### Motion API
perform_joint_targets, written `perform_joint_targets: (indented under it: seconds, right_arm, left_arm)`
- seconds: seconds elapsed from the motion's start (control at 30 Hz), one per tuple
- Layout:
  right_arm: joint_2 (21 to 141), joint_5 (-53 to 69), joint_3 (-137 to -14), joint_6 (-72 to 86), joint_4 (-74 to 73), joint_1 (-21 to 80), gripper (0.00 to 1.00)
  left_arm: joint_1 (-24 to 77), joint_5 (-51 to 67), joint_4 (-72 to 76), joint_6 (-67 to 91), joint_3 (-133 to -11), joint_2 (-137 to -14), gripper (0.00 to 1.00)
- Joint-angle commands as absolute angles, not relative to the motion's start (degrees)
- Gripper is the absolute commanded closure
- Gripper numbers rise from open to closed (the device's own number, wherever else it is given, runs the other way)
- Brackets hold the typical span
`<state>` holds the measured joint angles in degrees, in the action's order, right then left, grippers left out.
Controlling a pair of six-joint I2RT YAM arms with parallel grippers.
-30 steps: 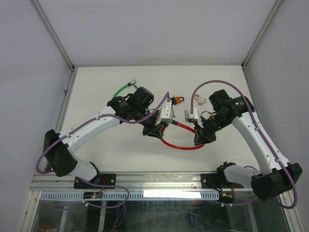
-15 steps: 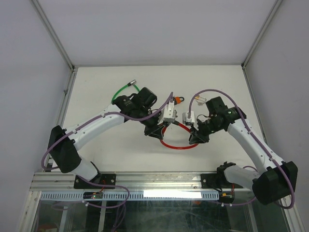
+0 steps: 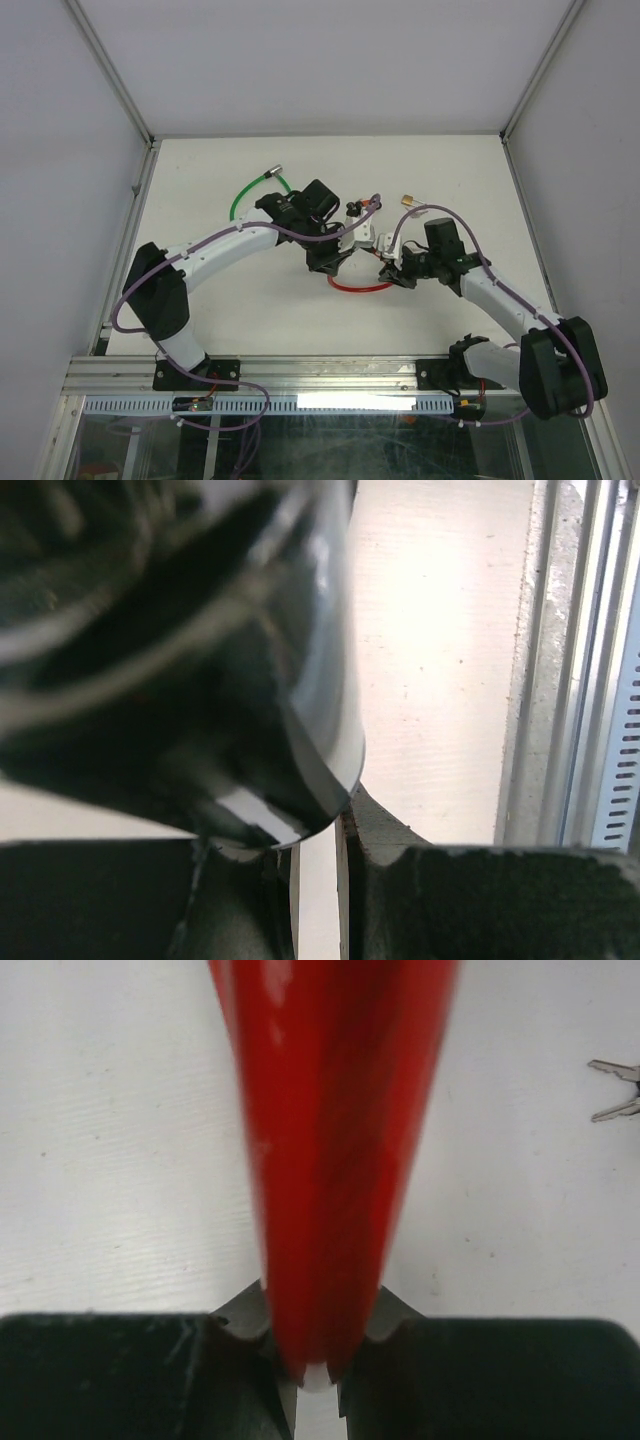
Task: Lock with the key
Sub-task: Lock the lock.
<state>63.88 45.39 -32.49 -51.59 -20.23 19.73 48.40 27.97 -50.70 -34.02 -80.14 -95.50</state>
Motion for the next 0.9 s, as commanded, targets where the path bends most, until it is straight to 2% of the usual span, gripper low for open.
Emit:
perform_joint_targets:
  seconds: [0.0,0.07,0.23,0.37,0.43,0.6,0.77,0.87]
  right_arm:
    - [66.8,52.49,-34.26,-48.36,-1.47,20.35,1.0]
    - [67.56,54.48,-33.79,-48.84,-2.37,20.11,0.99]
    - [67.21,60.42,-34.43,-52.86,-10.16,16.36,0.84]
    - [68.12,63.28,-36.79,-55.14,-21.17,10.58,0.81]
    - [69.1,68.19,-38.59,-67.25,-28.65,8.83,0.74]
    - [69.78,69.57,-40.31,-74.76,-38.51,7.02,0.67]
    - [66.95,69.42,-41.38,-75.63,-41.97,6.11,0.51]
    - [65.93,69.38,-44.27,-79.64,-49.67,5.24,0.46]
  left_arm:
    - [50.43,25.81,-49.68,-34.72,-84.18,-99.37,1.0]
    - [50.83,26.22,-51.25,-35.1,-85.9,-101.0,1.0]
    - [51.59,26.27,-53.96,-35.58,-88.64,-104.46,1.0]
    - [51.67,25.71,-54.53,-35.47,-89.41,-105.44,1.0]
    - [51.68,25.35,-54.79,-35.33,-89.83,-105.62,1.0]
    - [51.68,24.96,-55.54,-34.98,-91.23,-105.99,1.0]
    - [51.68,24.74,-55.98,-34.81,-91.75,-106.17,1.0]
    - [51.68,24.79,-55.97,-34.88,-91.84,-106.13,1.0]
